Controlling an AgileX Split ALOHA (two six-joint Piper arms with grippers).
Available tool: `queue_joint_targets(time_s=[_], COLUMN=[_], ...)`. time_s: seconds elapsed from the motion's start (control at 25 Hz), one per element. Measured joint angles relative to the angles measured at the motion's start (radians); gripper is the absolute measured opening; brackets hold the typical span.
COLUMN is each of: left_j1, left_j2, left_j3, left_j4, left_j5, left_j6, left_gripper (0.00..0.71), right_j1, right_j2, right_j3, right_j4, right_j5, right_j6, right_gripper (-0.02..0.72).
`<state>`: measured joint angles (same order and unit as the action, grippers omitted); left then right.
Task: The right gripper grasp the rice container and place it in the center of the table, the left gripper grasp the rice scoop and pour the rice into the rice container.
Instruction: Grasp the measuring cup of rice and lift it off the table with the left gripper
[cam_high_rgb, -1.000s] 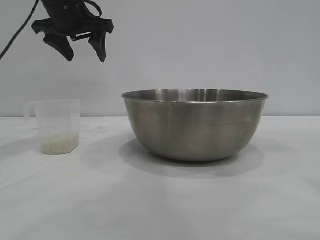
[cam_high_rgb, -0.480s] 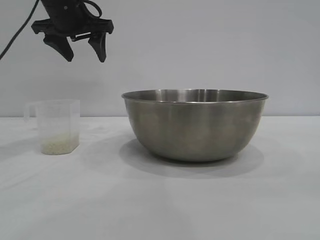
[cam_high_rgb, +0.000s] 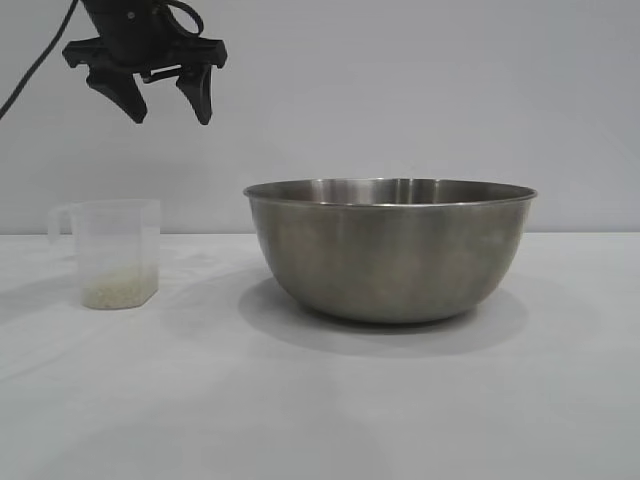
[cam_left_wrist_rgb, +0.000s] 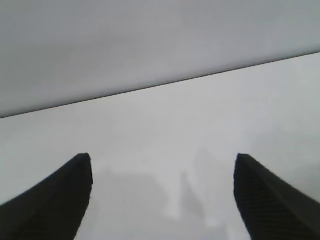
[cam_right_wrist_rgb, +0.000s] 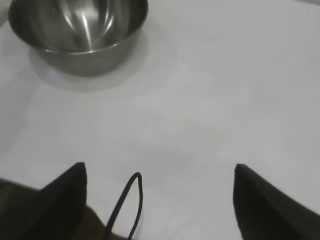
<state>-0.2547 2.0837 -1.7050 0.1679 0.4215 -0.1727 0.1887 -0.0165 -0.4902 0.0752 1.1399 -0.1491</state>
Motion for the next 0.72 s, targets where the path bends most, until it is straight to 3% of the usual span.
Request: queue_joint_targets(time_s=[0.12, 0.16, 0.24, 0.32, 0.44, 0.48, 0.72], left_j1=[0.000, 0.000, 0.000, 0.000, 0.000, 0.000, 0.000], left_j2=[0.000, -0.002, -0.008, -0.029, -0.069, -0.085, -0.206], left_j3=[0.000, 0.000, 0.000, 0.000, 0.007, 0.023, 0.304], left_j4=[0.003, 0.003, 0.003, 0.003, 0.003, 0.004, 0.008], left_j5=[0.001, 0.001, 0.001, 0.001, -0.014, -0.033, -0.275], left_j6=[0.000, 0.000, 0.009, 0.022, 0.028, 0.028, 0.028], left_gripper=[0.559, 0.515, 0.503, 0.421, 0.436, 0.396, 0.410], right_j1=[0.000, 0.000, 0.000, 0.000, 0.000, 0.000, 0.000], right_j2=[0.000, 0.000, 0.000, 0.000, 0.000, 0.000, 0.000], right_j3=[0.000, 0.000, 0.000, 0.000, 0.000, 0.000, 0.000], right_j4=[-0.002, -0.004, -0.006, -0.006, -0.006, -0.006, -0.014], right_j5=[0.002, 0.002, 0.002, 0.002, 0.002, 0.002, 0.002], right_j6=[0.004, 0.006, 0.008, 0.012, 0.013, 0.014, 0.024], right_gripper=[0.538, 0.538, 0.538, 0.538, 0.538, 0.538, 0.538])
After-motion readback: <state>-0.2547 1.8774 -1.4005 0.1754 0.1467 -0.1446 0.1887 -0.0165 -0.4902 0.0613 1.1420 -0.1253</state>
